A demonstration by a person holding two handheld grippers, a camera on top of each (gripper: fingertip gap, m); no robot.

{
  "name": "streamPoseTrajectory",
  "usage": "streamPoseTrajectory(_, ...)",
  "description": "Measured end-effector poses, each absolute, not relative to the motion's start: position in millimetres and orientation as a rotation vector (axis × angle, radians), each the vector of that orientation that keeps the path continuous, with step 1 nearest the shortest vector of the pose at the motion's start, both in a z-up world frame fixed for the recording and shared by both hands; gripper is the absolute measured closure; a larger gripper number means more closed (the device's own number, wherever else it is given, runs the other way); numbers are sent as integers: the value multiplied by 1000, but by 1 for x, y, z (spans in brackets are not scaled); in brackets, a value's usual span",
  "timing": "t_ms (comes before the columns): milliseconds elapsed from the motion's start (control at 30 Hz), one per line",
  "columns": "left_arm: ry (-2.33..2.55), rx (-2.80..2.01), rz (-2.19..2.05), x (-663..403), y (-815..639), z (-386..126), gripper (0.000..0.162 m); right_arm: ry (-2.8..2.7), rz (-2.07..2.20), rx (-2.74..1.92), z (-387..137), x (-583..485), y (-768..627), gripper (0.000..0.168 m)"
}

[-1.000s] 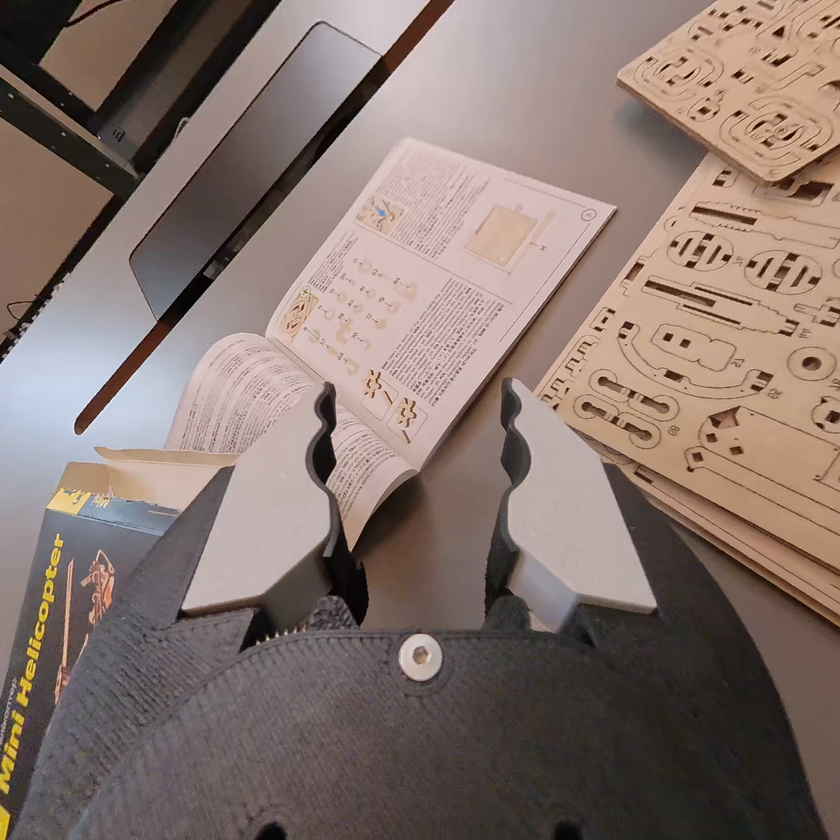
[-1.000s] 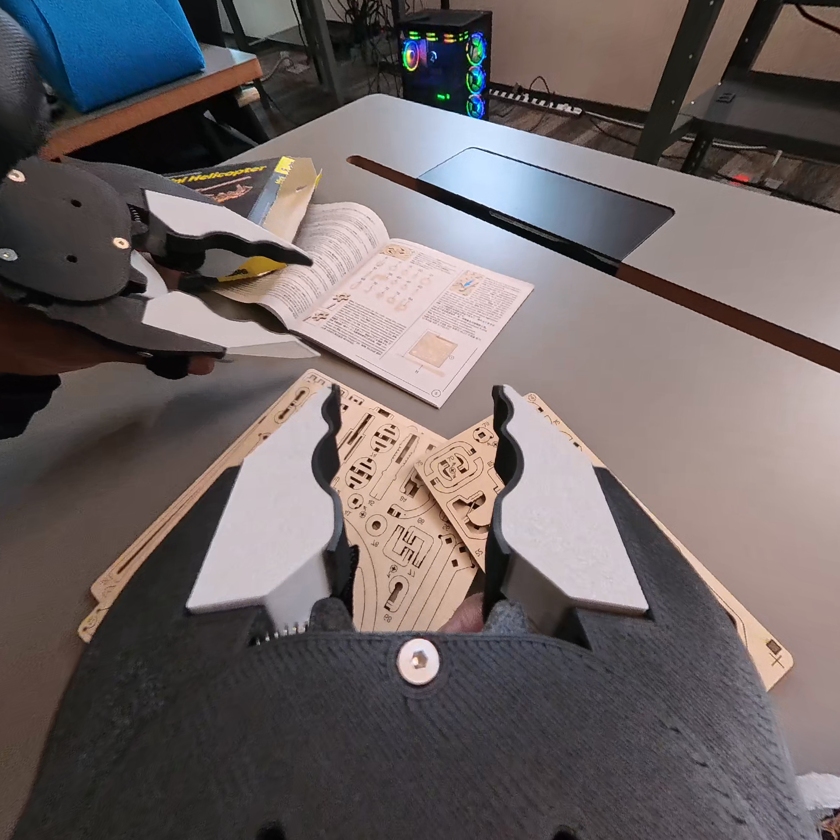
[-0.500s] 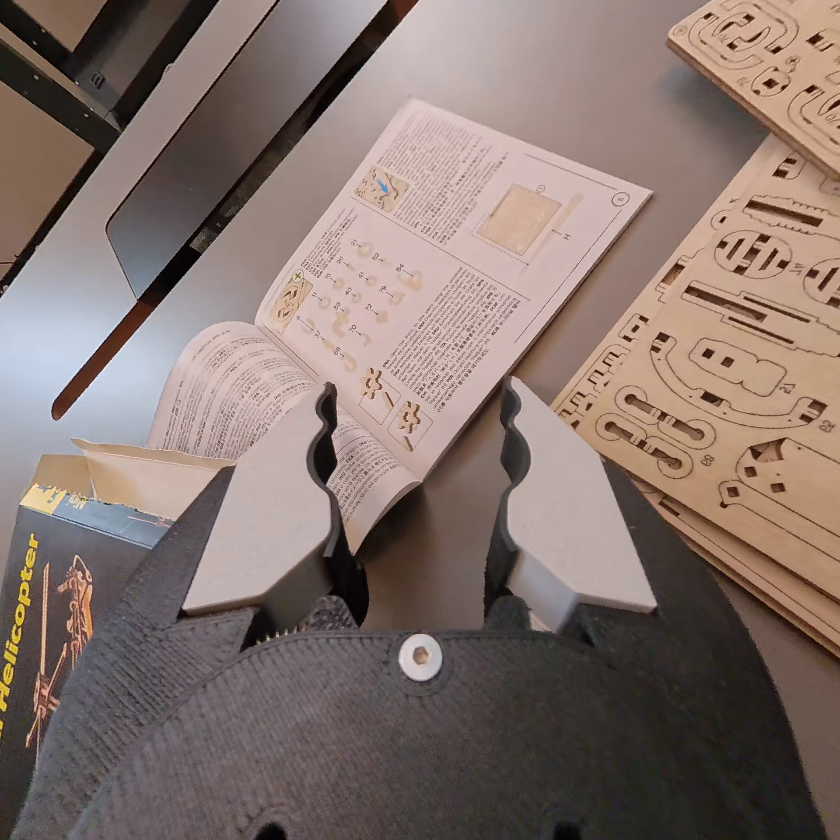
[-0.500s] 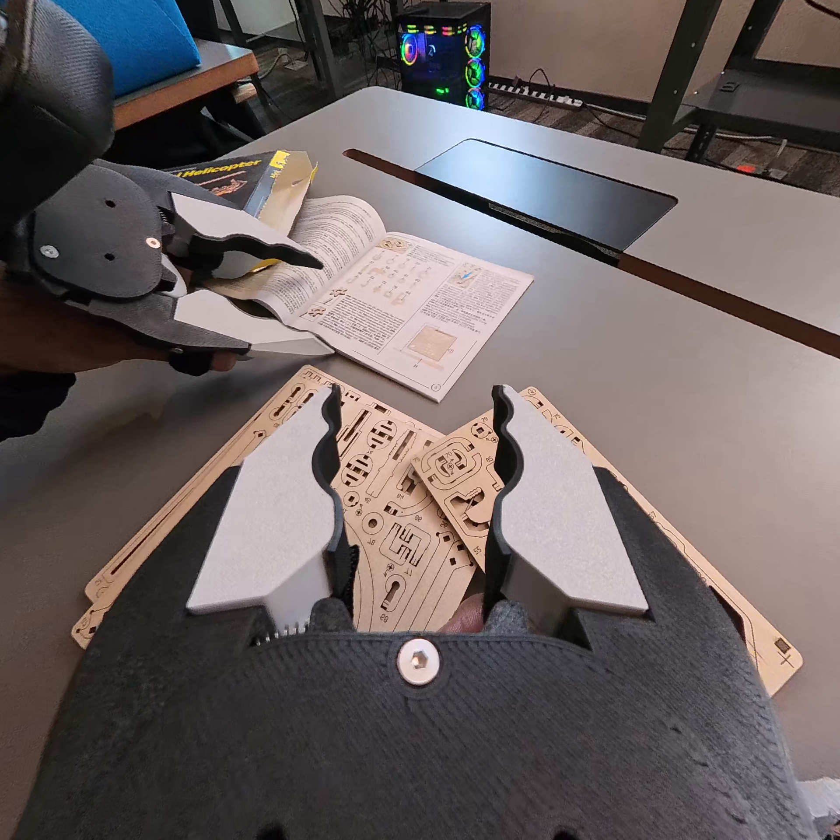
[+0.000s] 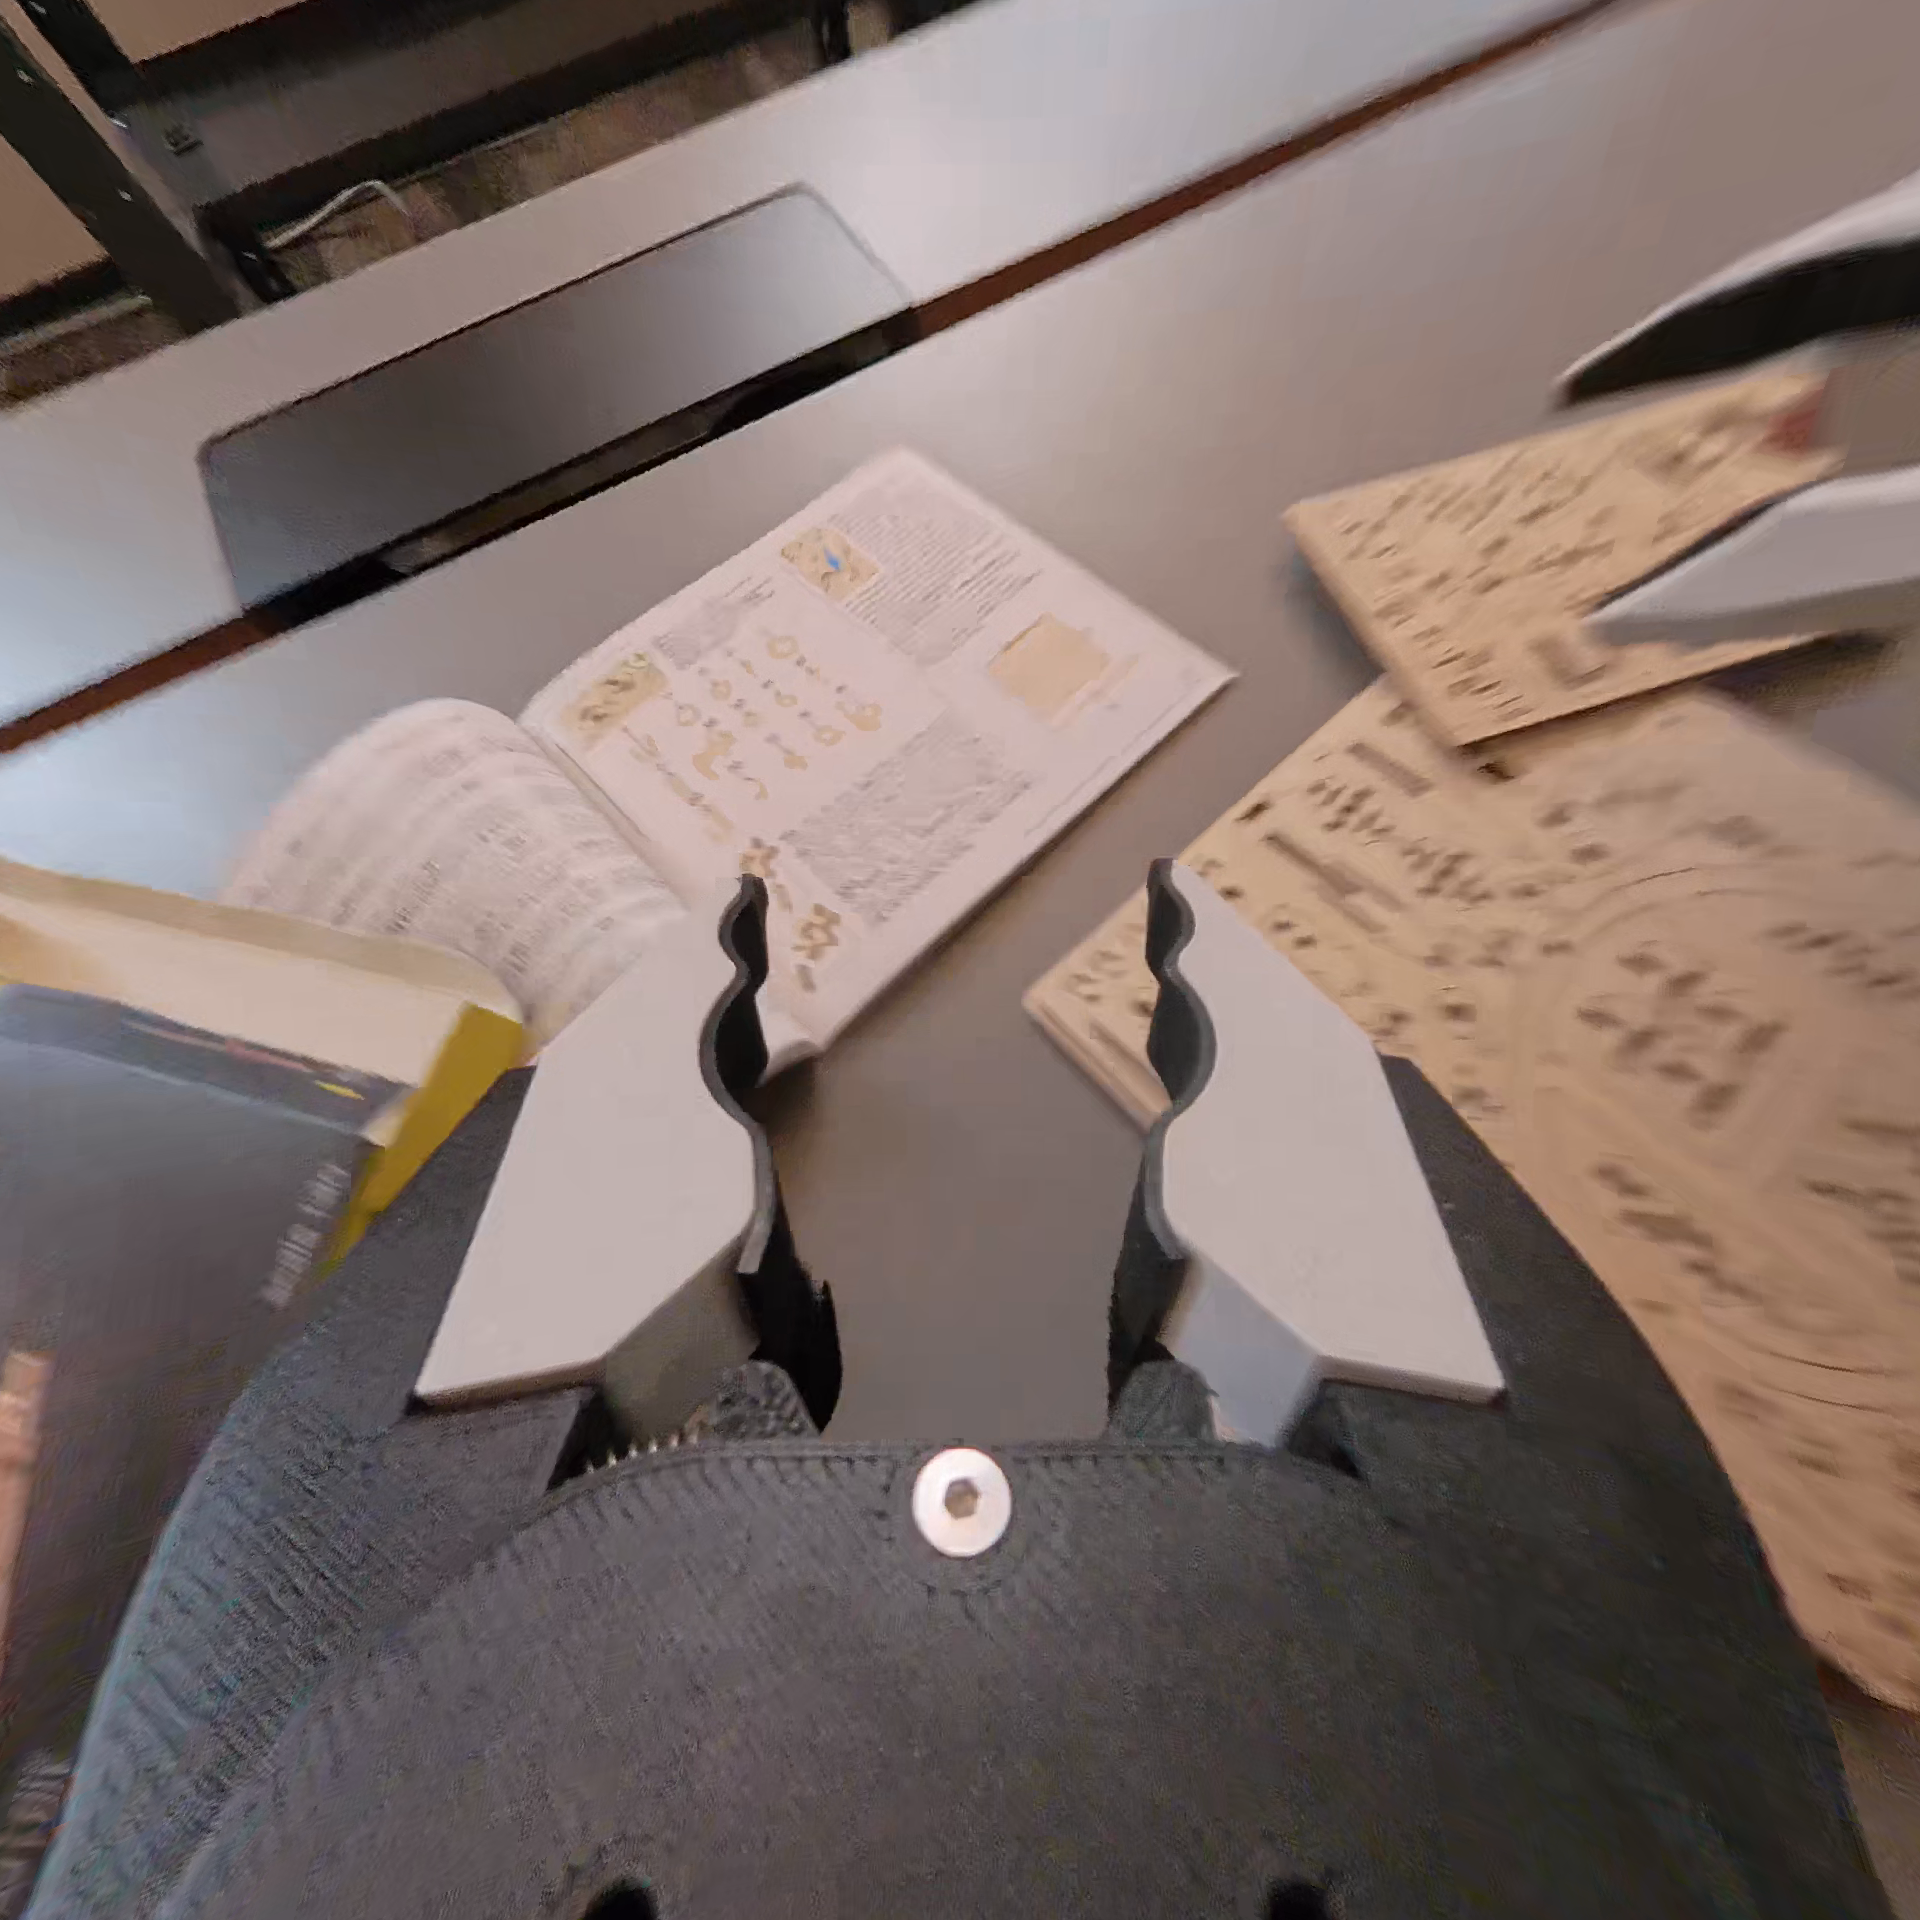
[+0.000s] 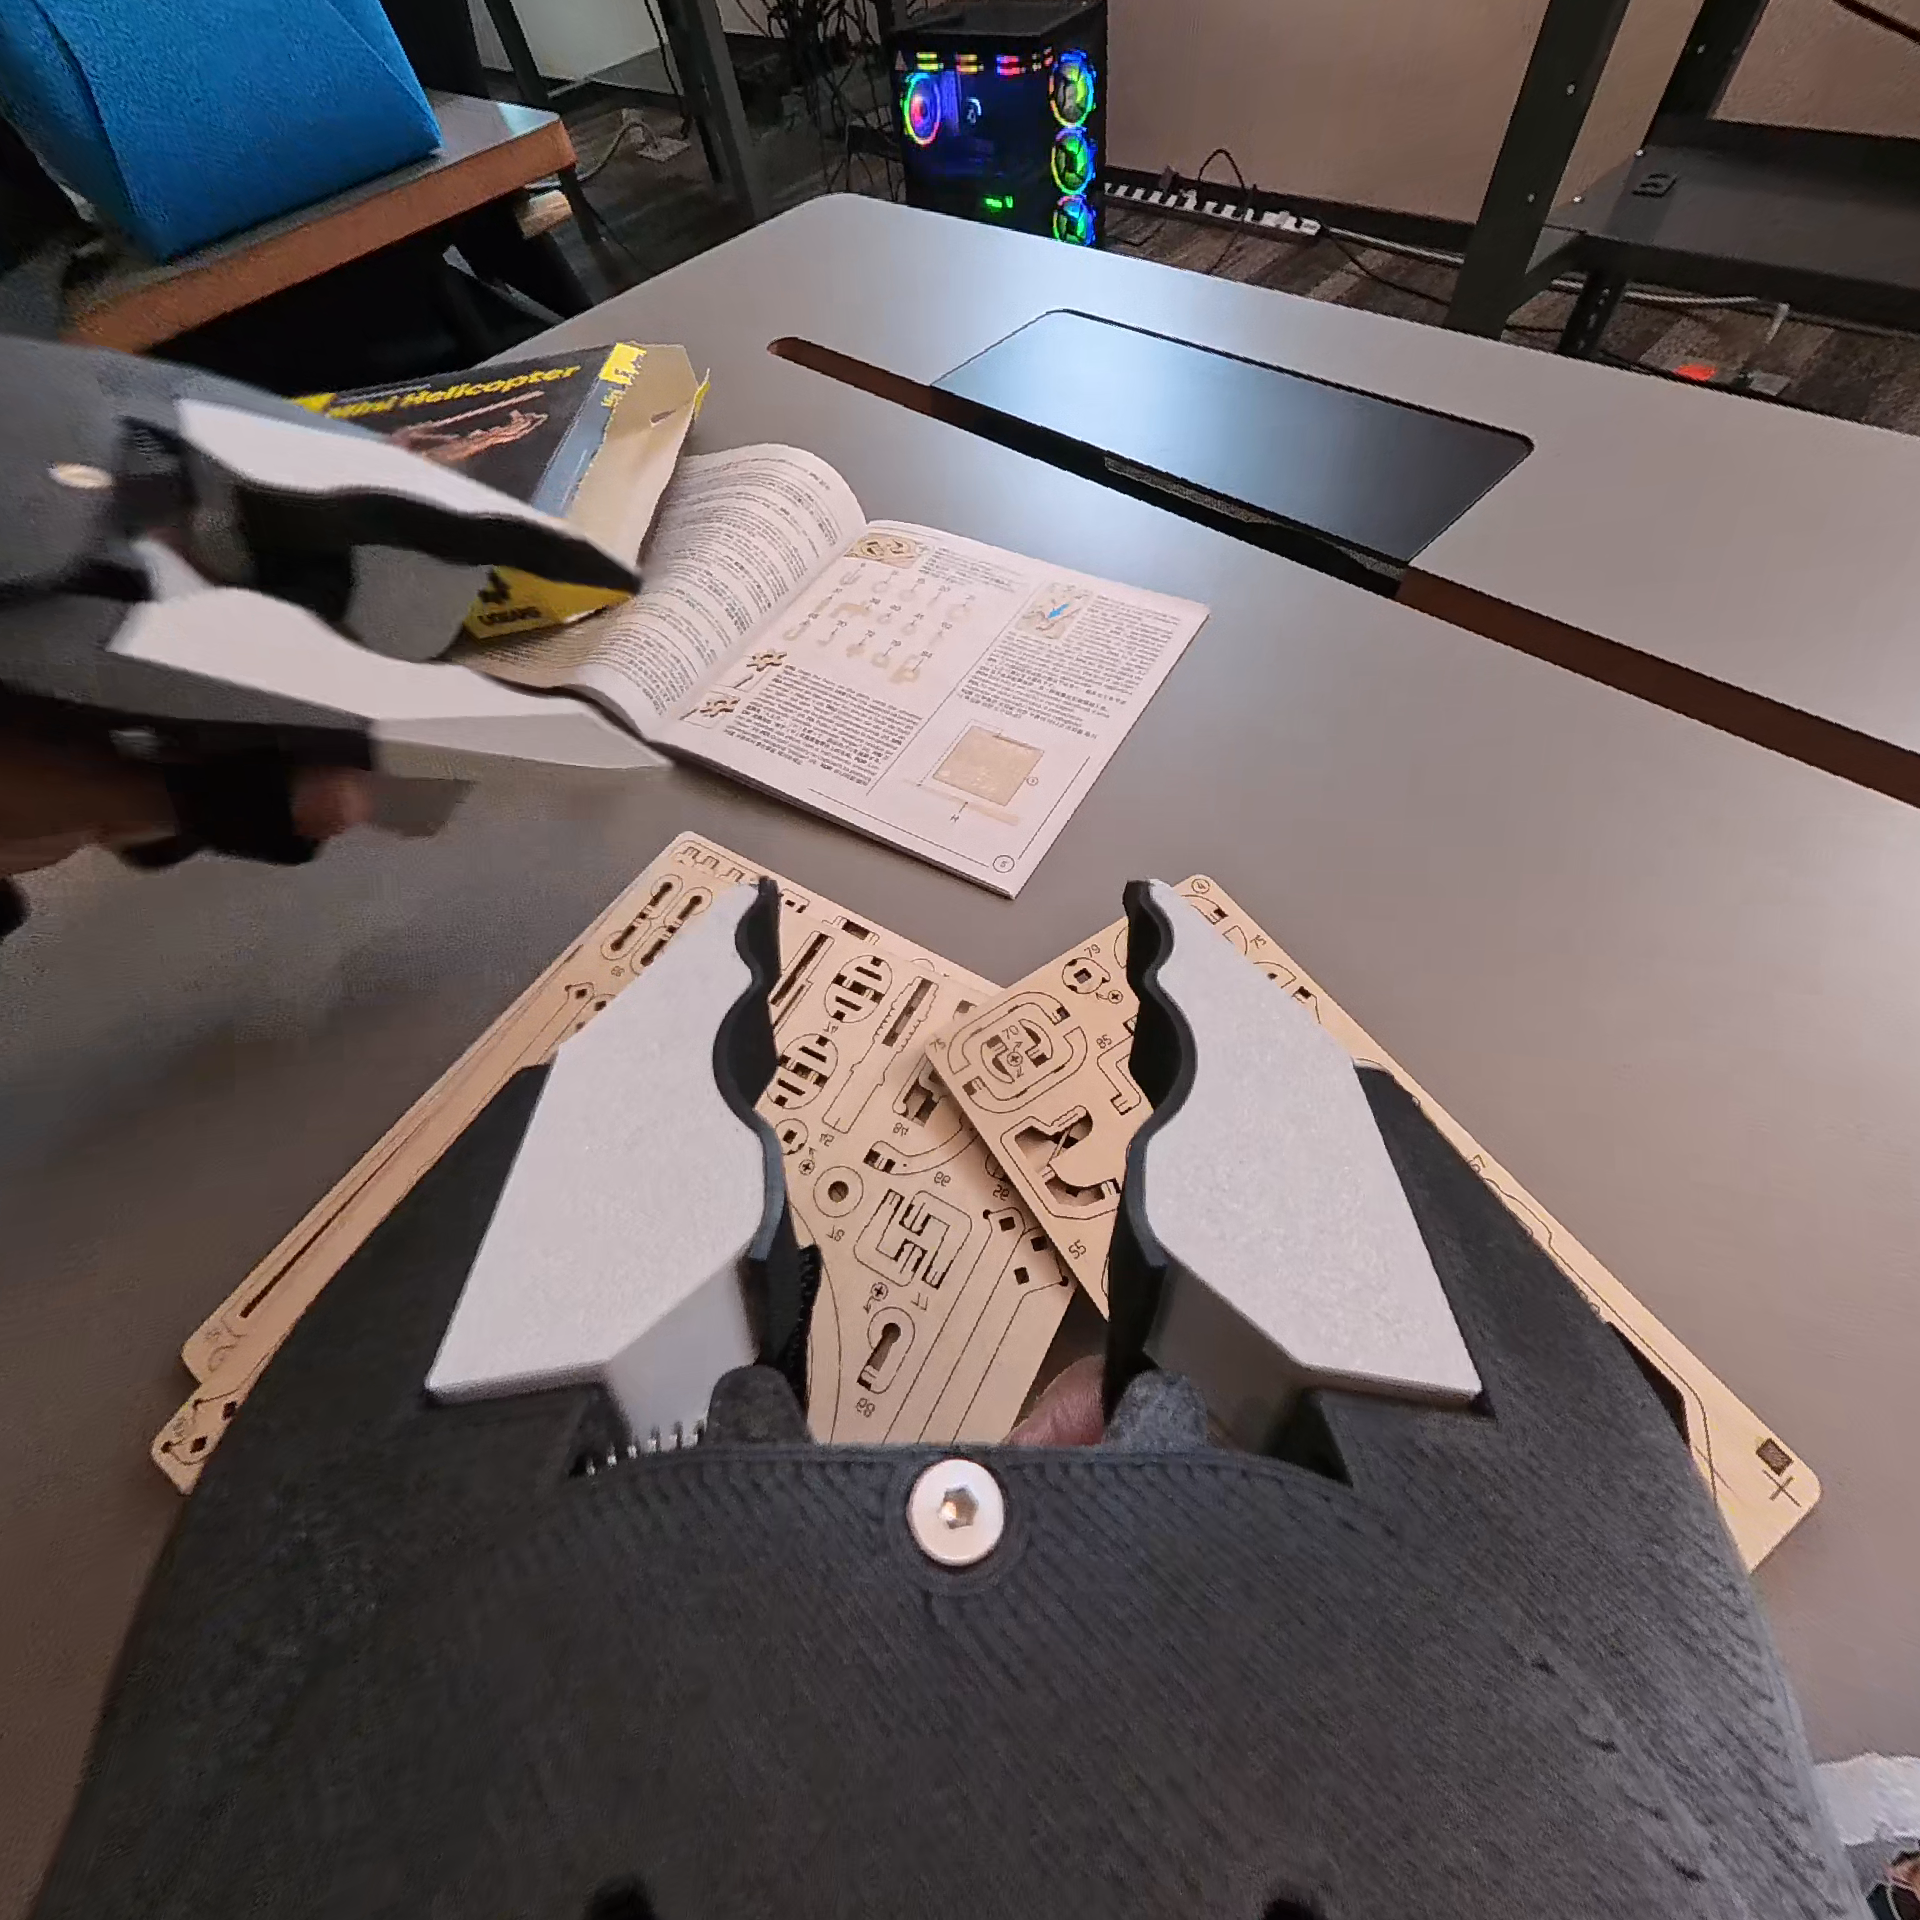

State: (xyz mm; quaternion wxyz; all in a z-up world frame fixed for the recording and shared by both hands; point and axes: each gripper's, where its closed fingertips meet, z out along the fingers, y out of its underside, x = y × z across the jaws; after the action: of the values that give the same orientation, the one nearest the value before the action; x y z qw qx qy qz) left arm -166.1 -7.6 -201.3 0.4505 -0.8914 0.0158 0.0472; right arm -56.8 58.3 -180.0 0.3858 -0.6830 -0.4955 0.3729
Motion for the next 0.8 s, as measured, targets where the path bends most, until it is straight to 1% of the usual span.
streamPoseTrajectory(133, -148, -2078, -136, -131, -34, -192, 86, -1263, 952, -1750, -182, -57, 58, 101)
streamPoseTrajectory(333, -289, -1951, -425, -76, -62, -184, 82, -1272, 957, -1760, -180, -58, 51, 101)
streamPoseTrajectory(467, -269, -2027, -379, -65, -76, -195, 75, -1256, 922, -1794, -174, -36, 45, 100)
streamPoseTrajectory(667, -241, -2116, -385, -55, -89, -215, 71, -1197, 883, -1991, -214, 40, 11, 98)
streamPoseTrajectory(800, -209, -2145, -382, -45, -88, -224, 70, -1203, 867, -2056, -229, 67, -11, 95)
